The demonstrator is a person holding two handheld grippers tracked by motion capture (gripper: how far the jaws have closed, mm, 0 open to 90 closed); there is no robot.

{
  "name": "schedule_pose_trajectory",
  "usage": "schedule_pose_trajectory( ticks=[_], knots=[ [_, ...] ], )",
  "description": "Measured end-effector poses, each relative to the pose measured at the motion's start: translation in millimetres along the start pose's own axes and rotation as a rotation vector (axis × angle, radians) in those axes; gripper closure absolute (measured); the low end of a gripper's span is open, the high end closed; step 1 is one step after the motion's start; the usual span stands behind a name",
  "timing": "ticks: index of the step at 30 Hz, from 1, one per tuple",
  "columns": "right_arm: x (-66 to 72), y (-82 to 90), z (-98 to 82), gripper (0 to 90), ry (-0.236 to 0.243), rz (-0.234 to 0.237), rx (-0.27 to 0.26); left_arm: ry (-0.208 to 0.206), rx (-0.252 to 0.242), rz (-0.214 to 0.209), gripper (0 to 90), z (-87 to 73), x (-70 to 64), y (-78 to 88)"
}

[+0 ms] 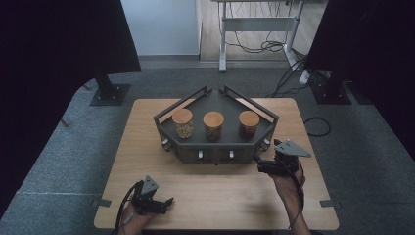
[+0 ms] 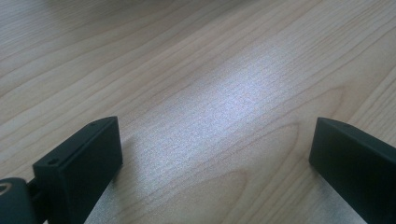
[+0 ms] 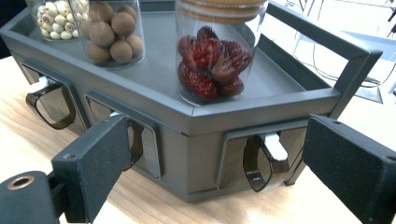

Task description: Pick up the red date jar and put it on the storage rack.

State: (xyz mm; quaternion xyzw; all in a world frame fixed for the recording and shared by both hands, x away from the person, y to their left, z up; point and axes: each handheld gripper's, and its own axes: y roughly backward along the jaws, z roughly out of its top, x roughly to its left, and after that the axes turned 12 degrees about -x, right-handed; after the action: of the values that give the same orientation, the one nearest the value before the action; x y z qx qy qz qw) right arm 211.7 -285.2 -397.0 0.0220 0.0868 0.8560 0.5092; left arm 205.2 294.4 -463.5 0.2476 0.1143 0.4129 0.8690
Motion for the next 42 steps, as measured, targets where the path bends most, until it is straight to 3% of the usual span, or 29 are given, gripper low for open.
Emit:
schedule_pose_trajectory(
  ticks=[42],
  knots=[
    [0.5,15.6,-28.5,8.3,-0.020,-0.006,0.057,-0.002,0.001,0.001,2.4,0.1,-0.2,0.1]
  ],
)
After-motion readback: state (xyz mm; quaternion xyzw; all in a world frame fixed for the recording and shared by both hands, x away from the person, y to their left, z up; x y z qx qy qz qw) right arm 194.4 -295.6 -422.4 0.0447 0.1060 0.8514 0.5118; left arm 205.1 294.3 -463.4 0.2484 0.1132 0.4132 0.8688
